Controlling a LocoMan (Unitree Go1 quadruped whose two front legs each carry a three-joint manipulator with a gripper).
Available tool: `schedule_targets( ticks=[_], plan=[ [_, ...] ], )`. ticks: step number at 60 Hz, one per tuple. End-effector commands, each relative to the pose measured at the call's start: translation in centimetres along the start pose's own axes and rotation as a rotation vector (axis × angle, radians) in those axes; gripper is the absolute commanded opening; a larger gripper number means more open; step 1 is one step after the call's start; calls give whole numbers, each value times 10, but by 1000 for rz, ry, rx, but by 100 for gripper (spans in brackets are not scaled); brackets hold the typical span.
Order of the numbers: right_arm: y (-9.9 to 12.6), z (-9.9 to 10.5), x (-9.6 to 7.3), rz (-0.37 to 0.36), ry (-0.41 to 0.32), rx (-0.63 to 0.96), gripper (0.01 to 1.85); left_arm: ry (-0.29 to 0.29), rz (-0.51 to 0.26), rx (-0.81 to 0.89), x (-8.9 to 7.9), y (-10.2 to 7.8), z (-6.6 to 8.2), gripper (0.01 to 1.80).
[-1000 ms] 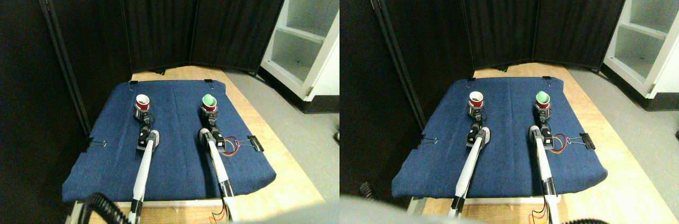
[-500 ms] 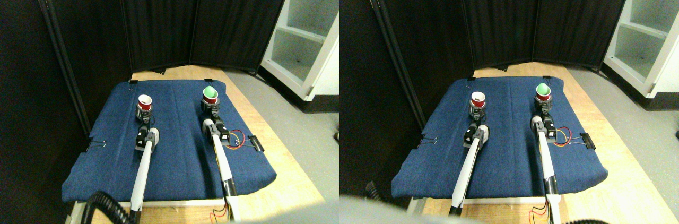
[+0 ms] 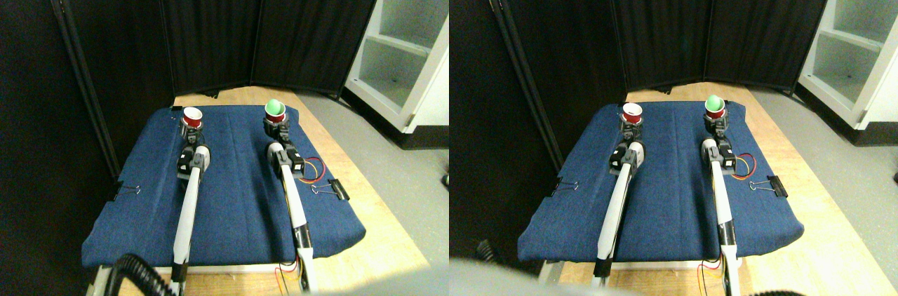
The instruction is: Pour (bimanual)
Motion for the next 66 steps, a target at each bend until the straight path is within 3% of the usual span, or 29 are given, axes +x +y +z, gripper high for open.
schedule_targets(
  ticks=[1,10,25,41,50,56,66],
  plan=[
    [17,-4,1,54,22,6,33,5,-47,-24,1,-17,-4,33],
    [30,-11,3,78,54,-63,33,19,-32,-27,4,-26,-11,33],
    [53,-17,7,91,93,-3,33,39,-26,-17,7,-33,-19,33],
    [84,-17,6,138,104,-45,33,80,-29,-8,6,-46,-23,33],
    [91,-17,5,139,109,-46,33,87,-21,-16,8,-55,-27,33],
    [94,-19,5,148,127,-68,33,122,-26,-6,7,-61,-31,33],
    [98,-23,7,154,154,-126,33,119,-14,-35,6,-62,-41,33]
  ],
)
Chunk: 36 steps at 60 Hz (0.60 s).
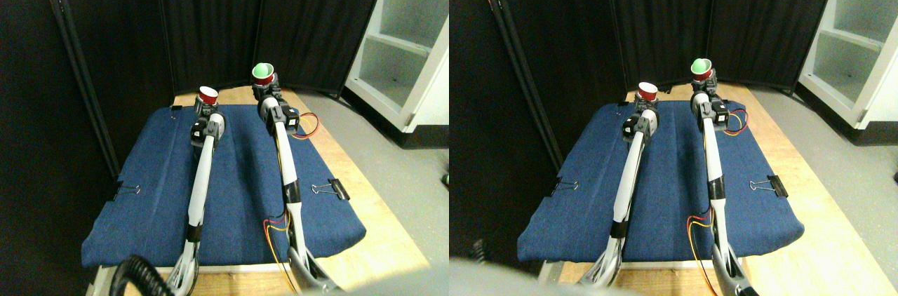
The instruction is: Pour (bimanual)
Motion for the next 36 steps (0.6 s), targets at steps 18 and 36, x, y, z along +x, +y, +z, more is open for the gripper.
schedule_targets(
  ticks=[18,36],
  plan=[
    [14,-9,8,53,40,-102,33,49,-1,-49,-6,-13,-18,33],
    [20,-11,16,49,58,-187,33,104,22,-45,-12,-17,-25,33]
  ],
)
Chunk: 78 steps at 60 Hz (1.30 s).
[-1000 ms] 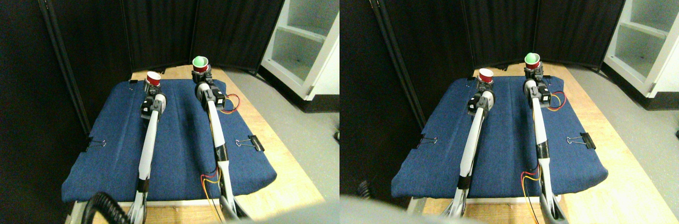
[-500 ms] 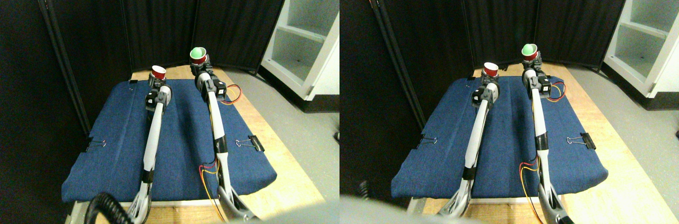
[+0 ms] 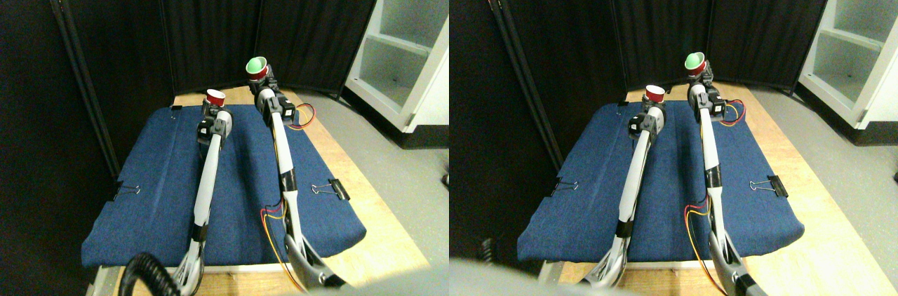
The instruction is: Pour (bimanual)
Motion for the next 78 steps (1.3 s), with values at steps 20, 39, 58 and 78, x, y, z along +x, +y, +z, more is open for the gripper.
schedule_targets(
  ticks=[20,39,58,78],
  plan=[
    [13,-2,6,44,25,-34,33,99,-26,-12,-15,-26,-17,33],
    [22,-9,-4,105,80,-161,33,98,-14,-23,-15,-23,-20,33],
    [30,-14,-13,115,117,-263,33,106,6,-22,-11,-17,-21,33],
    [28,-18,-11,121,158,-319,33,119,7,-40,-12,-20,-29,33]
  ],
)
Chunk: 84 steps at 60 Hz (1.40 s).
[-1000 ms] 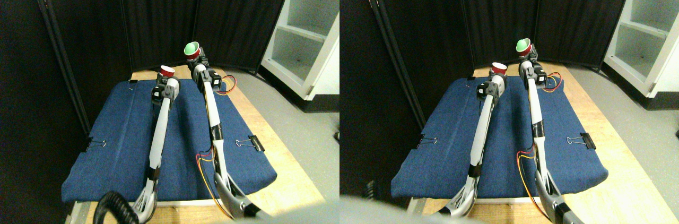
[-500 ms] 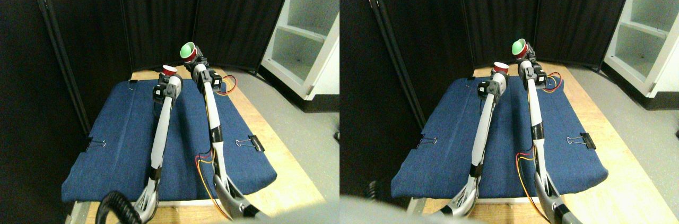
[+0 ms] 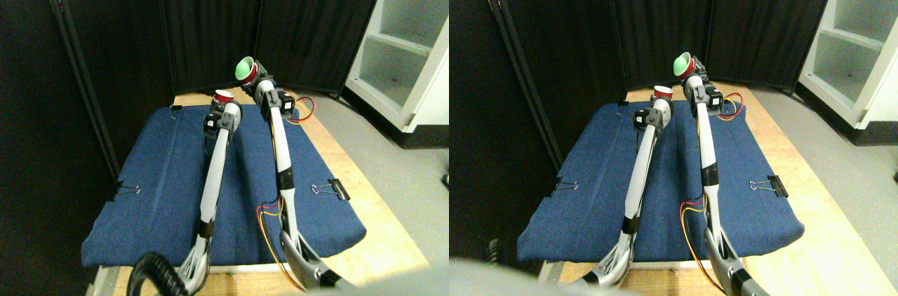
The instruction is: Pour (bimanual)
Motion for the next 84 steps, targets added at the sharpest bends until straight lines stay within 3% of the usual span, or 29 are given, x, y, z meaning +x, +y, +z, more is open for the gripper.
schedule_targets(
  ticks=[1,10,26,57,84],
  plan=[
    [6,3,2,40,-19,12,33,7,-46,6,-2,-11,-5,33],
    [2,-2,5,-5,-21,13,33,2,-45,17,-5,-15,-7,33],
    [0,-6,9,-13,-13,-31,33,14,-48,14,-9,-17,-8,33],
    [6,-6,5,48,5,-172,33,2,-43,10,-8,-14,-5,33],
    [17,-5,0,111,-5,-404,33,8,-35,10,-7,-13,-10,33]
  ],
)
